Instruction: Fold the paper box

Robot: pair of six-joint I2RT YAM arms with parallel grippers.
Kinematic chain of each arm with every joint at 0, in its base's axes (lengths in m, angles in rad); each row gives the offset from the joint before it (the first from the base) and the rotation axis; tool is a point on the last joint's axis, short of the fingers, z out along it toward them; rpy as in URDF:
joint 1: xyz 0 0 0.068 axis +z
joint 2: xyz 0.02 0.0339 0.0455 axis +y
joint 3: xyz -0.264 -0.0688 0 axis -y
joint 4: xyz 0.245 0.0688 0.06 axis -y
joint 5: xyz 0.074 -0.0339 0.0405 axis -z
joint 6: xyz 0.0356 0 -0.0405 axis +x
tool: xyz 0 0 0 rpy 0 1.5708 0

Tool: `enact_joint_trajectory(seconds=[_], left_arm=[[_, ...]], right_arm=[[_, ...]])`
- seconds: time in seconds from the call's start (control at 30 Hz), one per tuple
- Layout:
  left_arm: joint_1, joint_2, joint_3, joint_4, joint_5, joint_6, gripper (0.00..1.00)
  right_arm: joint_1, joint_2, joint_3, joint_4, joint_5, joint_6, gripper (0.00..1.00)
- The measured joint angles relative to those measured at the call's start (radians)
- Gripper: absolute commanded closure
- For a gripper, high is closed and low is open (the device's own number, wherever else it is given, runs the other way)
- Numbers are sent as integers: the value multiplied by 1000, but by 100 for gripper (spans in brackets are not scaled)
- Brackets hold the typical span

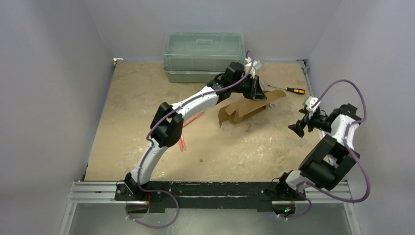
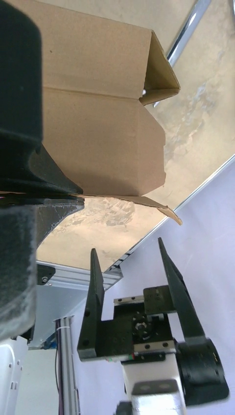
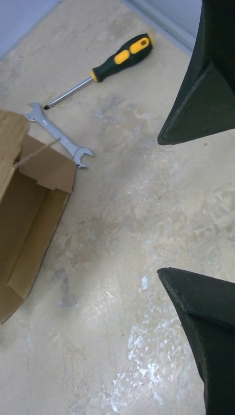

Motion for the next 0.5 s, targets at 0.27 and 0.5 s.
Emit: enact_joint_trajectory(seconds=[0.27, 0.5], left_arm=[[47, 0, -9, 35, 42, -23, 100], [54, 0, -39, 71, 79, -27, 100]], right_arm=[[11, 326, 66, -231, -189, -405, 1], [72, 480, 195, -346, -269, -494, 1]])
